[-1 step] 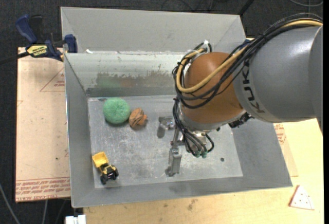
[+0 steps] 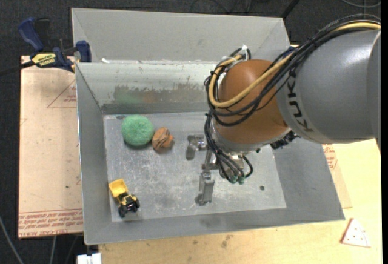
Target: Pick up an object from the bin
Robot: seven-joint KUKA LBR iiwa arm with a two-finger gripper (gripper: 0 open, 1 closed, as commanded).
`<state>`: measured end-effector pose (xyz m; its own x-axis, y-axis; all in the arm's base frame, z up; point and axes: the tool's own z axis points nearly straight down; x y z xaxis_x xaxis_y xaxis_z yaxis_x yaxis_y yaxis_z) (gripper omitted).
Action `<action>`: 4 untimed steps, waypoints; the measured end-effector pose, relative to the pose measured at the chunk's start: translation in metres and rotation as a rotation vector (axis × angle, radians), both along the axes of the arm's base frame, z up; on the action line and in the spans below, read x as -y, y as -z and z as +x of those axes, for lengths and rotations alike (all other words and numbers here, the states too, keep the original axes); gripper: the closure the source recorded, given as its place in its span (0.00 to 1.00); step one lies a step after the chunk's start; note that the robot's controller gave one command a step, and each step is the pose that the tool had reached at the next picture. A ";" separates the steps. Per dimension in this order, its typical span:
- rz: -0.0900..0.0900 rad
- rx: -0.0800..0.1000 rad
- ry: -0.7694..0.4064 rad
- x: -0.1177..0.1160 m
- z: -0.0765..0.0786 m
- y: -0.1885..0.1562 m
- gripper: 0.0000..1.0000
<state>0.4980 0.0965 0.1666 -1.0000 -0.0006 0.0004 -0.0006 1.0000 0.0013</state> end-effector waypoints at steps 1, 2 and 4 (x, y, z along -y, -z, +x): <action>-0.001 0.005 -0.033 -0.031 0.045 0.016 0.00; 0.001 0.002 -0.111 -0.051 0.080 0.021 0.00; 0.000 0.001 -0.018 -0.067 0.130 0.059 0.00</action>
Offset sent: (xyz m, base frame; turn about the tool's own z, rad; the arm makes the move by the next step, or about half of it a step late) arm 0.0821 0.0490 -0.0202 -0.1106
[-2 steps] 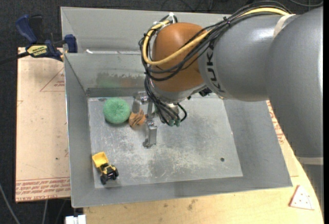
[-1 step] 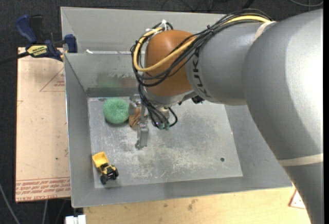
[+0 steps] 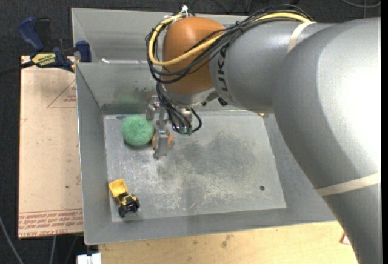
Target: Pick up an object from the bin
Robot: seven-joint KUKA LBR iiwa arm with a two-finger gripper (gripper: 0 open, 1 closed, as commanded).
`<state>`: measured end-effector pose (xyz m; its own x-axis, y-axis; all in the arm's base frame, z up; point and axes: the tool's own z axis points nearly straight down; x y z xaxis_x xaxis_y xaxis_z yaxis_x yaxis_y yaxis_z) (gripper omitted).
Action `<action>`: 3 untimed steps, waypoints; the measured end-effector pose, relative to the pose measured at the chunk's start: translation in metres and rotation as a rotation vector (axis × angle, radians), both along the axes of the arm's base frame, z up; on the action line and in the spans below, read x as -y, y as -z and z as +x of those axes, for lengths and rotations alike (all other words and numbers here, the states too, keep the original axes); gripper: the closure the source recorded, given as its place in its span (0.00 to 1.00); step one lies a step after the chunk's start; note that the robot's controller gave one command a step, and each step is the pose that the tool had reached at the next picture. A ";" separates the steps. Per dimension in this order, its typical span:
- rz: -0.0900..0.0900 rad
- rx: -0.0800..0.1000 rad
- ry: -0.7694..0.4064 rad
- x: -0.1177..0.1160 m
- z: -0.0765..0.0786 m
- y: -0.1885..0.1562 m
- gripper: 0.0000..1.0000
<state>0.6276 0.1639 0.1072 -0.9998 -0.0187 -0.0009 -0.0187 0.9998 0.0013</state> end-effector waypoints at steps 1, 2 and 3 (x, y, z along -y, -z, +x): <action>0.001 0.005 0.072 -0.009 0.002 0.021 0.00; 0.001 0.002 -0.005 -0.004 -0.009 0.037 1.00; 0.001 0.001 -0.005 -0.004 -0.009 0.037 1.00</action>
Offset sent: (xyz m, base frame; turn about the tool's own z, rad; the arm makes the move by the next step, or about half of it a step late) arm -0.0094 0.0037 -0.0372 -0.0061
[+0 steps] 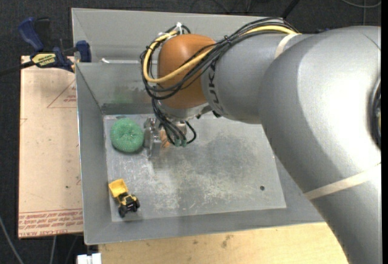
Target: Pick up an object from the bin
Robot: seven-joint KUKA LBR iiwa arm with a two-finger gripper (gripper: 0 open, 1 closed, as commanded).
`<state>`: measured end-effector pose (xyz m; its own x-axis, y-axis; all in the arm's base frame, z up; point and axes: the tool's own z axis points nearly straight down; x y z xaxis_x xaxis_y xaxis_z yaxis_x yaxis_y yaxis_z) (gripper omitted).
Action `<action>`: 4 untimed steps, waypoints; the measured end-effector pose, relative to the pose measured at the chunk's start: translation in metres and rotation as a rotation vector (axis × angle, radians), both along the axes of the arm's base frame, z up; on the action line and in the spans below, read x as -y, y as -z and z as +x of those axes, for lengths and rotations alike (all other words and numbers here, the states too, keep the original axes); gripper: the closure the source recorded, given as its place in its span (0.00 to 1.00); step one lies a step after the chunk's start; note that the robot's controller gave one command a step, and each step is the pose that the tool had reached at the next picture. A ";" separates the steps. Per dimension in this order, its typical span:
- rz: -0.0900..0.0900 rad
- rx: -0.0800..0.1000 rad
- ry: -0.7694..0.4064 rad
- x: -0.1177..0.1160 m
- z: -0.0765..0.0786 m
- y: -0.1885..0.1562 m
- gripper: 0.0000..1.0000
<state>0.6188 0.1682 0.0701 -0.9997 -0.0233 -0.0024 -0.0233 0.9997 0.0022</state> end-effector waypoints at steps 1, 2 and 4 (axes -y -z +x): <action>0.000 0.004 -0.081 -0.011 0.021 -0.054 0.00; 0.000 0.002 -0.080 -0.011 0.021 -0.053 0.00; -0.001 0.001 -0.092 -0.044 0.024 -0.009 0.00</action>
Offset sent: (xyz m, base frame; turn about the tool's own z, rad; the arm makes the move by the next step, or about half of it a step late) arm 0.0000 0.0000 0.0000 0.0000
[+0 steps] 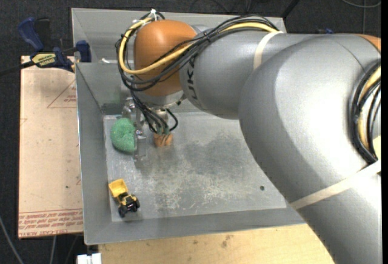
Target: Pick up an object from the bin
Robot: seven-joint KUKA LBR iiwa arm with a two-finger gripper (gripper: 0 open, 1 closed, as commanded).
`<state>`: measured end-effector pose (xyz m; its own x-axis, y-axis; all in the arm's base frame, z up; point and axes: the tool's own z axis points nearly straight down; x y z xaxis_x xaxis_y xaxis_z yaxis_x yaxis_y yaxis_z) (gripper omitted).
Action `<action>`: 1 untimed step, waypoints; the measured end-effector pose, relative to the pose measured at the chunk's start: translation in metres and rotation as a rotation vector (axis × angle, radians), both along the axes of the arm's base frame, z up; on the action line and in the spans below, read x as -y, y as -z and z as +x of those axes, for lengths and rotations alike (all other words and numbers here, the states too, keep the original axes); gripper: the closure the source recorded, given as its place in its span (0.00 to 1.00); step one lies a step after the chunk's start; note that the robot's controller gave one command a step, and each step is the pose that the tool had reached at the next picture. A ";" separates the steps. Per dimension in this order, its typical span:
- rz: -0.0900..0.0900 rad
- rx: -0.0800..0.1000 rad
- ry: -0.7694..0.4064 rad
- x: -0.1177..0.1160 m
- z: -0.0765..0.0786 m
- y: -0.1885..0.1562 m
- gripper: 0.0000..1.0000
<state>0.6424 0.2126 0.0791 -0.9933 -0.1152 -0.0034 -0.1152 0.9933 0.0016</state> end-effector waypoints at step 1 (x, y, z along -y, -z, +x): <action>0.000 0.000 -0.088 -0.022 0.002 0.009 1.00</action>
Offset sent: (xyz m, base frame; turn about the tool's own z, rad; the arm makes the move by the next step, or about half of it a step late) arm 0.0000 0.0000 0.0000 0.0000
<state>0.6443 0.2342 0.0699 -0.9794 -0.2017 -0.0037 -0.2017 0.9795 0.0018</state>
